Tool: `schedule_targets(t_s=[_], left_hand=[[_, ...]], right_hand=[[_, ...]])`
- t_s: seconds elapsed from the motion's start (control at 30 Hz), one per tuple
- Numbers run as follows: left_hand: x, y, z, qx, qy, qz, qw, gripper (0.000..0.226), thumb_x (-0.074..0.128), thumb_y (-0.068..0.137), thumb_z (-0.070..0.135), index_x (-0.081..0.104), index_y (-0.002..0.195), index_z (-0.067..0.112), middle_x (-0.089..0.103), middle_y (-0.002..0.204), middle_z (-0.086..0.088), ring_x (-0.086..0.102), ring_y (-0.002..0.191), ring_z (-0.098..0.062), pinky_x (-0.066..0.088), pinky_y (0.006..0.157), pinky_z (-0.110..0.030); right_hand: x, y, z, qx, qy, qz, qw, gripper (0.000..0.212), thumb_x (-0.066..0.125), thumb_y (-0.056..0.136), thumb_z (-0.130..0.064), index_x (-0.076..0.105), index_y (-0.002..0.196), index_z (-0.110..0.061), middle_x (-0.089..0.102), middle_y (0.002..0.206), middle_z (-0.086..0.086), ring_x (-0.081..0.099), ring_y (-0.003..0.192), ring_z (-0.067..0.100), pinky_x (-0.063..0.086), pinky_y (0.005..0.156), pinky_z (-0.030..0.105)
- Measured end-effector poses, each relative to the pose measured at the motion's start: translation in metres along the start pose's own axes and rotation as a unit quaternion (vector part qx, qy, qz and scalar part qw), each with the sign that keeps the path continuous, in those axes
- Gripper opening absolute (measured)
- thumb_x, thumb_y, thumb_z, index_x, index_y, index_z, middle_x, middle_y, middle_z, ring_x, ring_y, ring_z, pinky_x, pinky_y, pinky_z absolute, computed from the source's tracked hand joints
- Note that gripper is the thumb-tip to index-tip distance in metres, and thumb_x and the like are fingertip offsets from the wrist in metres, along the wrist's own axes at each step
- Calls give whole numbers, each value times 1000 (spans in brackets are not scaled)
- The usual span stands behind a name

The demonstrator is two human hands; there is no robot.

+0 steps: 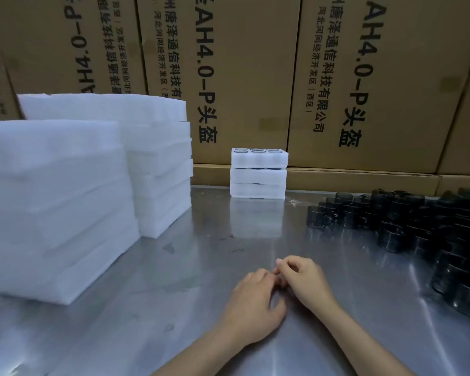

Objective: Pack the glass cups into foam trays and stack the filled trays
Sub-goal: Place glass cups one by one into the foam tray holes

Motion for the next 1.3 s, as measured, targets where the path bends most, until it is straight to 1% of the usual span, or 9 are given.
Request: schedule_targets(t_s=[0.2, 0.37, 0.57, 0.7, 0.83, 1.03, 1.17, 1.23, 1.3], left_hand=[[-91, 24, -16, 15, 318, 10, 948, 33, 42, 88, 36, 51, 112, 16, 50, 118, -6, 48, 109, -28, 36, 89, -36], [-229, 57, -55, -144, 483, 120, 855, 40, 48, 89, 35, 46, 124, 14, 45, 127, -8, 42, 120, -29, 30, 100, -42], [-308, 45, -111, -377, 540, 110, 745, 72, 47, 90, 36, 14, 148, 9, 13, 155, -17, 16, 140, -43, 9, 113, -56], [-316, 31, -129, -404, 563, 106, 713, 65, 47, 90, 30, 19, 145, 11, 34, 144, -14, 35, 132, -35, 15, 114, -49], [-320, 32, -121, -362, 575, 136, 721, 44, 50, 87, 22, 40, 129, 13, 45, 123, -6, 44, 117, -23, 26, 106, -33], [-307, 26, -55, -289, 544, 156, 772, 39, 53, 85, 21, 42, 123, 14, 42, 120, -8, 42, 113, -25, 30, 98, -34], [-243, -16, 24, -68, 504, 251, 824, 50, 72, 68, 24, 48, 112, 16, 49, 107, -7, 51, 92, -28, 29, 71, -36], [-200, -38, 53, 33, 427, 246, 870, 68, 85, 43, 21, 63, 106, 12, 60, 96, -10, 57, 75, -29, 30, 64, -36], [-152, -48, 72, 100, 386, 206, 894, 67, 82, 40, 29, 70, 104, 14, 66, 92, -5, 59, 67, -25, 34, 65, -35]], right_hand=[[-7, -13, 1, 1, 18, -7, 1000, 35, 54, 94, -26, 60, 59, -24, 67, 58, -7, 54, 49, 0, 44, 64, 28], [-7, -12, 1, 4, -3, -13, 1000, 35, 54, 94, -29, 60, 60, -24, 66, 59, -11, 58, 60, -1, 45, 67, 27], [-6, -12, 2, 10, 0, -13, 1000, 34, 53, 93, -31, 62, 60, -25, 66, 60, -13, 58, 62, -2, 45, 68, 26], [-6, -12, 3, 13, -4, -15, 1000, 34, 54, 93, -31, 62, 61, -25, 66, 59, -14, 57, 62, -4, 43, 65, 22], [-6, -11, 2, 7, 1, -14, 1000, 34, 55, 93, -29, 63, 61, -24, 66, 59, -12, 57, 59, -3, 43, 66, 22], [-5, -12, 2, 9, -15, -25, 1000, 33, 53, 93, -30, 64, 63, -24, 66, 60, -12, 60, 63, 2, 45, 69, 25], [-7, -11, 1, 9, 41, -16, 999, 33, 55, 94, -25, 65, 63, -20, 67, 60, -4, 58, 58, 4, 44, 66, 27], [-12, -10, 0, 13, 109, 6, 994, 34, 55, 94, -17, 65, 61, -14, 63, 56, 0, 55, 52, 5, 43, 57, 25], [-19, -9, 4, 38, 197, 29, 979, 35, 53, 93, -6, 60, 60, -10, 58, 57, 3, 51, 54, 8, 38, 52, 21]])
Point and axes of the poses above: each hand's wrist, its own y-axis towards the middle knuckle, its own x-axis out of the palm, z = x × y, the point moved 4 cm from there along y, towards the middle knuckle
